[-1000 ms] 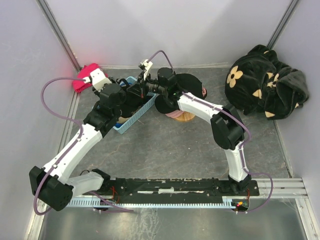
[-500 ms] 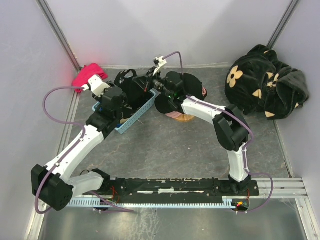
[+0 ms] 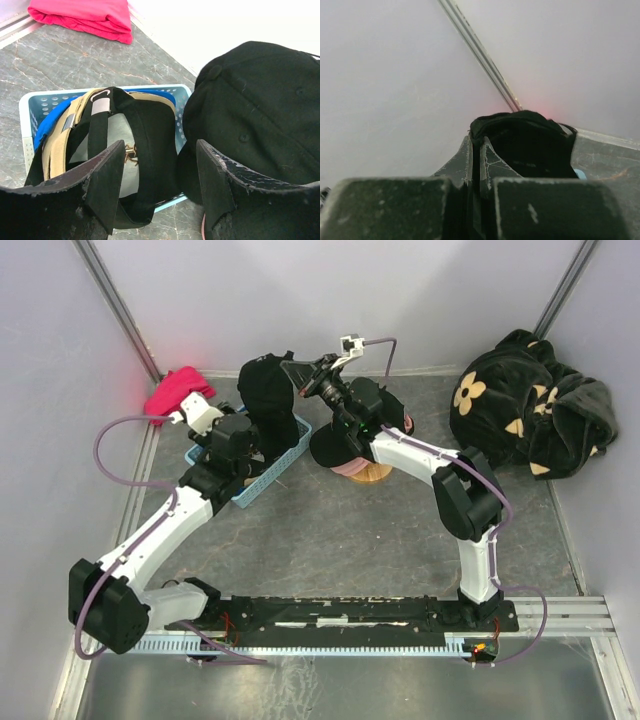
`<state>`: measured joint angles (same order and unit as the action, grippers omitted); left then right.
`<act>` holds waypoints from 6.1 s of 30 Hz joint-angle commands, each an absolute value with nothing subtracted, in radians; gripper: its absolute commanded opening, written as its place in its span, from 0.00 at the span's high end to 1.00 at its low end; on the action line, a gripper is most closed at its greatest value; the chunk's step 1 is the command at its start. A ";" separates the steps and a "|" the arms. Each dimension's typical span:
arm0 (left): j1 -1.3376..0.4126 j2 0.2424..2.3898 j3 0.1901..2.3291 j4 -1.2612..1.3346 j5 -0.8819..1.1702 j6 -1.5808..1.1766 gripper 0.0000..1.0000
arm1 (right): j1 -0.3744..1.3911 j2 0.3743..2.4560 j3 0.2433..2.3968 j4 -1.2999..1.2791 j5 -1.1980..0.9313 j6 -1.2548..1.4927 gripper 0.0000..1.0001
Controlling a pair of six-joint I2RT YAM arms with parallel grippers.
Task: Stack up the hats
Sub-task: Pick up the hat from the bin, then stack the hat on the hat.
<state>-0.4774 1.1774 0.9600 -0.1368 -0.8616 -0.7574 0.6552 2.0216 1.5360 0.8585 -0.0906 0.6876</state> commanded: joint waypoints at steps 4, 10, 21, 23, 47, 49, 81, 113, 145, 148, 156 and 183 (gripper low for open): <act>-0.472 1.161 0.832 0.150 -0.766 -0.655 0.34 | 0.662 2.008 1.634 0.939 0.001 0.739 0.98; -0.472 1.116 0.642 0.465 -0.559 -0.522 0.34 | 0.666 2.023 1.694 0.891 0.009 0.710 0.98; -0.528 1.108 0.548 0.710 -0.286 -0.378 0.25 | 0.672 2.049 1.765 0.839 -0.044 0.681 0.98; -0.572 1.125 0.563 0.710 -0.332 -0.311 0.24 | 0.674 2.047 1.767 0.834 -0.044 0.680 0.98; -0.846 1.526 0.756 0.797 -1.154 0.139 0.14 | 0.704 1.848 1.669 0.699 -0.070 0.686 0.98; -0.847 1.546 0.768 0.809 -1.190 0.134 0.14 | 0.703 1.829 1.645 0.701 -0.072 0.682 0.98; -0.823 1.666 0.762 1.555 -1.188 0.681 0.97 | 0.483 1.545 1.270 0.740 -0.169 0.817 0.98; -0.846 1.691 0.866 1.146 -0.793 0.705 0.97 | 0.160 1.463 0.828 0.982 -0.171 1.062 0.98; -0.897 1.607 0.712 1.118 -0.780 0.716 0.97 | 0.142 1.304 0.580 0.956 -0.188 1.031 0.98; -0.911 1.613 0.700 1.120 -0.795 0.706 0.97 | 0.140 1.296 0.567 0.945 -0.187 1.026 0.98; -0.948 1.648 0.686 1.163 -0.843 0.732 0.97 | 0.128 1.292 0.508 0.943 -0.176 1.024 0.98; -1.040 1.780 0.711 1.603 -0.891 1.069 0.97 | 0.100 1.126 0.676 0.459 -0.123 0.816 0.52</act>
